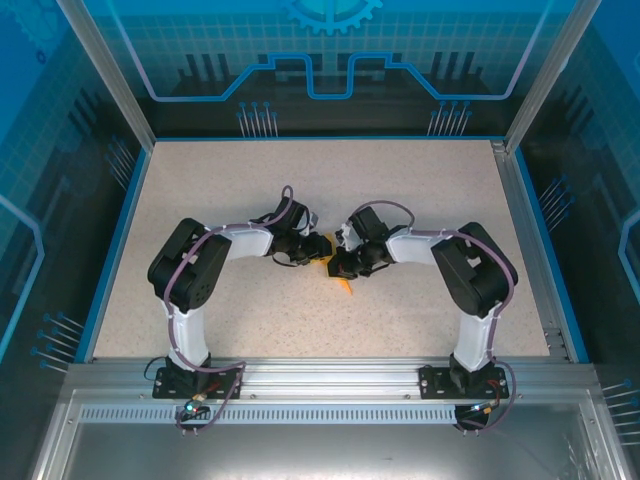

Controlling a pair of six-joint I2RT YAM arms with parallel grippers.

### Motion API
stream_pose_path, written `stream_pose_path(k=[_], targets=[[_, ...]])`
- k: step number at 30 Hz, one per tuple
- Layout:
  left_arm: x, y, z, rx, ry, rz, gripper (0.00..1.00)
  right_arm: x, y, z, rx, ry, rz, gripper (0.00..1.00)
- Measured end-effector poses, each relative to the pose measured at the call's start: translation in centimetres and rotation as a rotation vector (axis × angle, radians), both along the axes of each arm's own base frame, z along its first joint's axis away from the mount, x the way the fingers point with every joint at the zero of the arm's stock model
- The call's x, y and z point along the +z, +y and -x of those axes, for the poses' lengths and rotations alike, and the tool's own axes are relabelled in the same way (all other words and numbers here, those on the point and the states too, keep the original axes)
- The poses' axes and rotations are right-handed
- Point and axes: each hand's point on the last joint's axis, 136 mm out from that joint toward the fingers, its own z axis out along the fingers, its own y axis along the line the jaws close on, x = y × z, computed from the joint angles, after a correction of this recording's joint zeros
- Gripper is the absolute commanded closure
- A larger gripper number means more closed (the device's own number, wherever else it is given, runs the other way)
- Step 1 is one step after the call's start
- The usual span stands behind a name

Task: Fold a paper plane with a square sheet of paper (pick it up from the middle)
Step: Fold the wing for the fifth time at the center of the table.

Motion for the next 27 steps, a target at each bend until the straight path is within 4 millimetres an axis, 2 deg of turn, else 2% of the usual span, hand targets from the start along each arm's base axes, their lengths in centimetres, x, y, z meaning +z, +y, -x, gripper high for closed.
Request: stream_pose_path(k=[2,9,27], targets=[[0.0,0.0,0.0,0.000,0.000,0.000,0.67,-0.6,-0.2,0.0,-0.005,0.009,0.014,0.94],[0.0,0.0,0.0,0.000,0.000,0.000,0.67,-0.6,-0.5,0.2,-0.008,-0.012,-0.009,0.93],[-0.1,-0.1,0.1,-0.006,-0.001,-0.001,0.67,-0.7,-2.7,2.8,-0.044,-0.059,-0.040,0.92]])
